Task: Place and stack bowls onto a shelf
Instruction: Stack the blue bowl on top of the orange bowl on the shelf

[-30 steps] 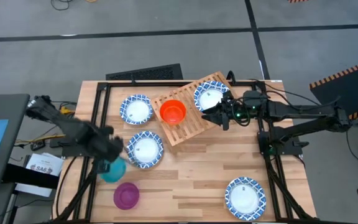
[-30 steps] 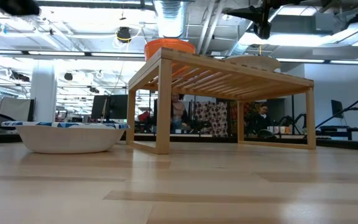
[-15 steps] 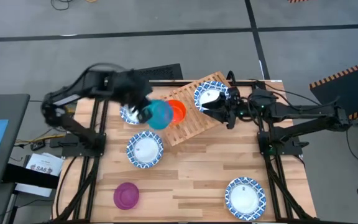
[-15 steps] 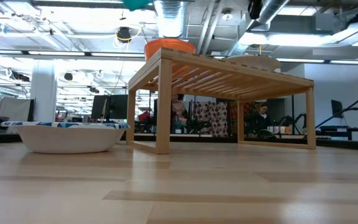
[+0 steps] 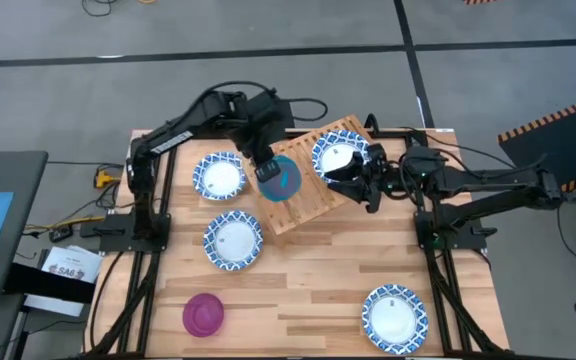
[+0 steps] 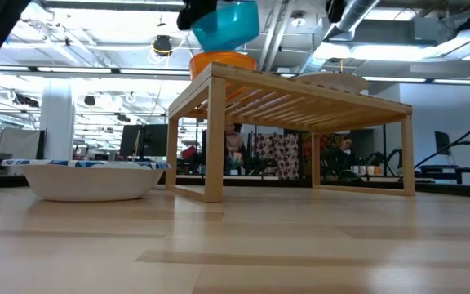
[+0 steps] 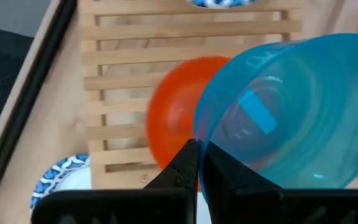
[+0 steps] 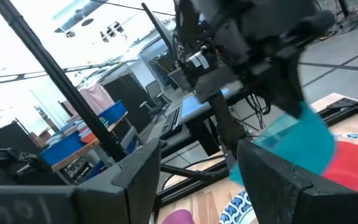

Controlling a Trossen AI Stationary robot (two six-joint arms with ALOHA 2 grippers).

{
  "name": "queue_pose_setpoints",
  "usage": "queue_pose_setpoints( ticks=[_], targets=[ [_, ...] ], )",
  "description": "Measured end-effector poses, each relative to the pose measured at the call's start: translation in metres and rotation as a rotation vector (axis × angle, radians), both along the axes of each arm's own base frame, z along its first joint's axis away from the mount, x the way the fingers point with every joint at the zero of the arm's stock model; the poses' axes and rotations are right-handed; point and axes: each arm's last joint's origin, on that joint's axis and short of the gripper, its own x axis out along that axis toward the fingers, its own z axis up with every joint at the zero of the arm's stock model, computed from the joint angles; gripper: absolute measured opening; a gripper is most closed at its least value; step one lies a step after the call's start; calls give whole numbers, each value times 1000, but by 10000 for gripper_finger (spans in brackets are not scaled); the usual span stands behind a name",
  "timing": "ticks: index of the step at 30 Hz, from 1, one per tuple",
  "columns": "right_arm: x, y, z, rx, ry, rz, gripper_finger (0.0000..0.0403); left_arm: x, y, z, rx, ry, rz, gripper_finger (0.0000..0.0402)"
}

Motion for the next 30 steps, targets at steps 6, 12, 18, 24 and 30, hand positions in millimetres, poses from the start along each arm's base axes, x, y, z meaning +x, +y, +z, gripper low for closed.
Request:
queue_pose_setpoints(
  ticks=[6, 12, 18, 24, 30],
  targets=[
    [1, 5, -2, 0, 15, 22, 240, -3, 16, -2, 10, 7, 28, 0],
    [1, 5, -3, -2, 27, 22, 240, -5, 20, -5, 22, 31, -32, 0],
    [1, 5, -3, -3, 27, 22, 240, -2, 21, -14, 24, 62, -64, 0],
    [1, 5, -3, -3, 27, 22, 240, 1, 21, -22, 13, 82, -80, 4],
    [1, 5, -3, -3, 31, 20, 240, 4, 22, -22, 30, 56, -91, 40]
  ],
)
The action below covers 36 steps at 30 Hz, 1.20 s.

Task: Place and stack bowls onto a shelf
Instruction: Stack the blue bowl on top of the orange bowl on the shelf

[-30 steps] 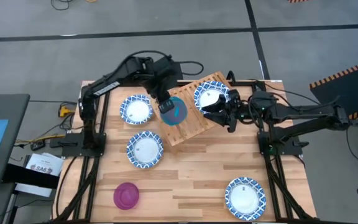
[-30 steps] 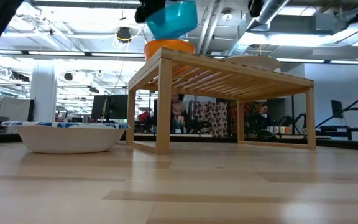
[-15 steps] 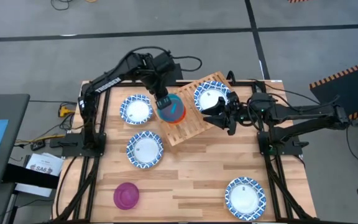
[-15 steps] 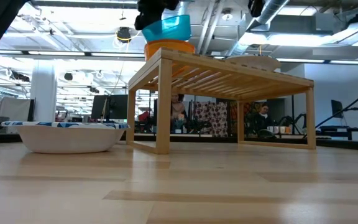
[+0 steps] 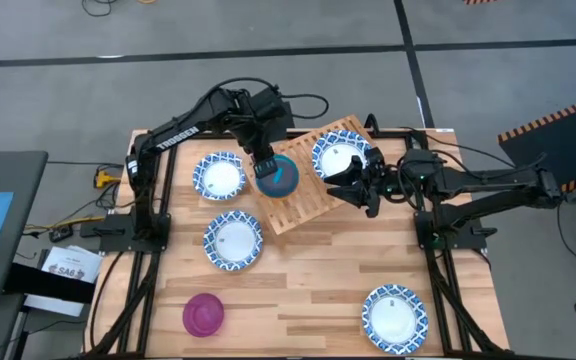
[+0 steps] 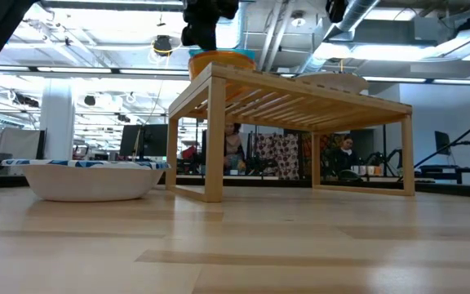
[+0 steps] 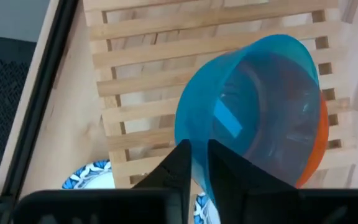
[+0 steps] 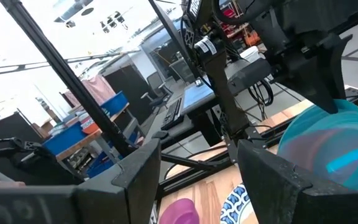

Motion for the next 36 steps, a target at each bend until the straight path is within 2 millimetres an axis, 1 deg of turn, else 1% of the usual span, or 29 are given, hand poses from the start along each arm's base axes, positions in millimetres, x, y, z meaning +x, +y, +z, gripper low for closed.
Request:
queue_pose_setpoints(
  ticks=[7, 10, 13, 19, 22, 25, 27, 28, 32, 34, 36],
  targets=[
    [0, 0, 0, 0, 0, -2, 240, 0, 0, 1, 10, 1, -18, 104],
    [0, 0, 0, 0, 0, -2, 240, -3, 1, 7, 16, -17, -11, 122],
    [0, 0, 0, 0, 0, -2, 240, -7, 3, 15, 26, -39, -1, 131],
    [0, 0, 0, 0, 0, -2, 240, -20, 8, 33, 33, -115, 43, 132],
    [0, 0, 0, 4, 1, -2, 240, -21, 7, 38, 54, -191, 30, 114],
    [0, 0, 0, 7, 1, -2, 240, -19, 0, 38, 104, -289, -2, 65],
    [0, 0, 0, 8, 1, -2, 240, -19, -6, 31, 121, -337, -17, 22],
    [0, 0, 0, 8, 1, -2, 240, -21, -8, 25, 124, -364, -14, 12],
    [0, 0, 0, 8, 1, -2, 240, -39, -20, -5, 122, -488, 21, 2],
    [0, 0, 0, 8, 1, -2, 240, -51, -29, -14, 142, -611, 21, 1],
    [0, 0, 0, 8, 1, -3, 240, -63, -36, -18, 189, -754, 7, 0]
  ],
)
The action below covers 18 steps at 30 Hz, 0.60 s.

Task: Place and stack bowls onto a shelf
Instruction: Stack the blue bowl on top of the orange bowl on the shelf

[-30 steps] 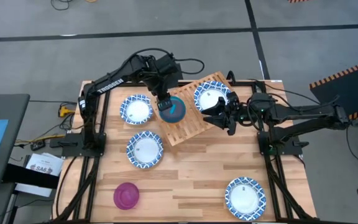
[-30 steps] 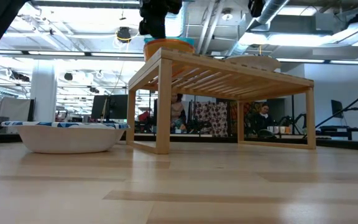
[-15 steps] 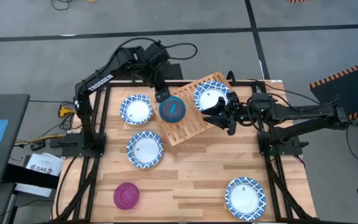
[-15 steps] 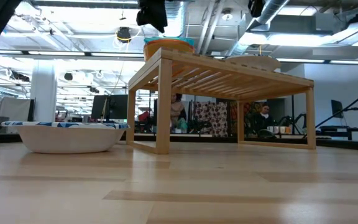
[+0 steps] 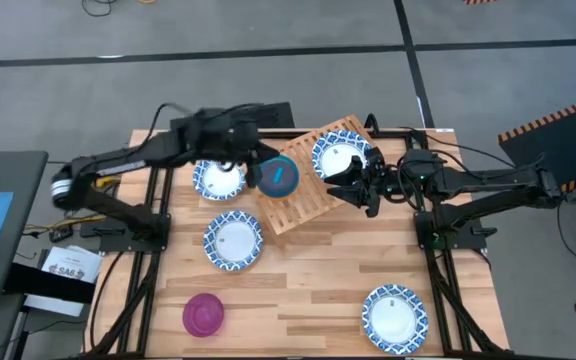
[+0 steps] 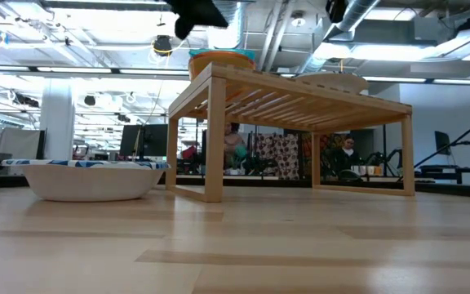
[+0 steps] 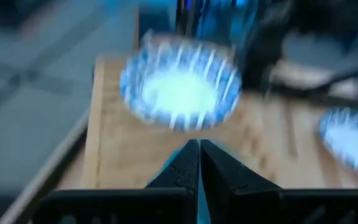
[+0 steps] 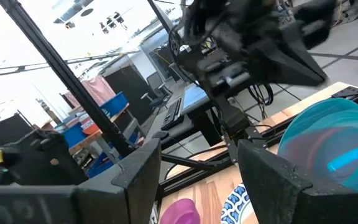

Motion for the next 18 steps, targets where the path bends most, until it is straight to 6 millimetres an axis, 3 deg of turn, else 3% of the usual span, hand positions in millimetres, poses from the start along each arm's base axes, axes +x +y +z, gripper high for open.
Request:
queue_pose_setpoints(
  ticks=[5, 12, 18],
  targets=[
    [0, 0, 0, 0, 1, -1, 240, -16, -6, -22, 78, -177, 16, 0],
    [0, 0, -1, 1, 11, -1, 240, -2, -3, -48, 63, -166, 58, 0],
    [0, 0, -2, 9, 20, -1, 240, -2, 0, -44, 107, -202, 156, 0]
  ],
)
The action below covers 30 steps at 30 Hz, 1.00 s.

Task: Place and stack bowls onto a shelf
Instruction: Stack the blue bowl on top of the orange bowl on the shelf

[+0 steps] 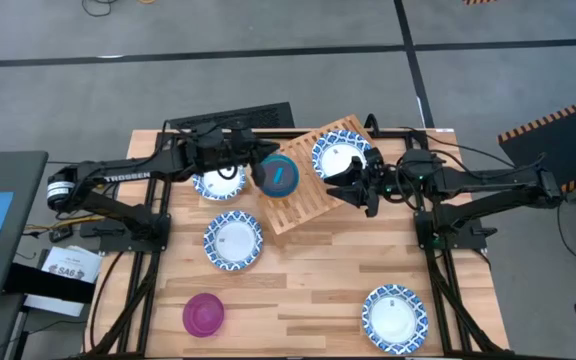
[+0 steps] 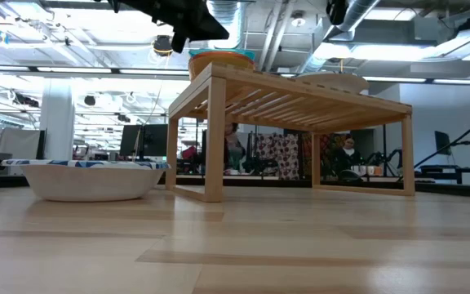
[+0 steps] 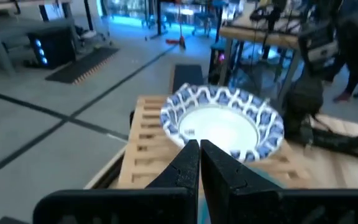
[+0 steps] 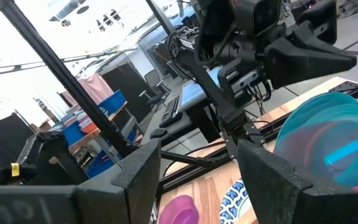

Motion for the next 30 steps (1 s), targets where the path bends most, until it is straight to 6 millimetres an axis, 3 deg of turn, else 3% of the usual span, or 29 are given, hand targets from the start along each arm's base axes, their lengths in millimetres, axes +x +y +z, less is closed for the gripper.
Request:
queue_pose_setpoints(
  ticks=[14, 21, 26, 30],
  targets=[
    [0, -1, -1, 4, 5, -28, 240, -1, 0, -14, -25, 133, 51, 0],
    [0, -1, 0, 4, 3, -29, 240, 9, 1, -35, -87, 233, 25, 0],
    [0, 0, 0, 5, 3, -27, 240, 10, 0, -30, -61, 193, 17, 0],
    [0, 0, 0, 5, 2, -27, 240, 0, -3, -14, -23, 141, 16, 0]
  ],
)
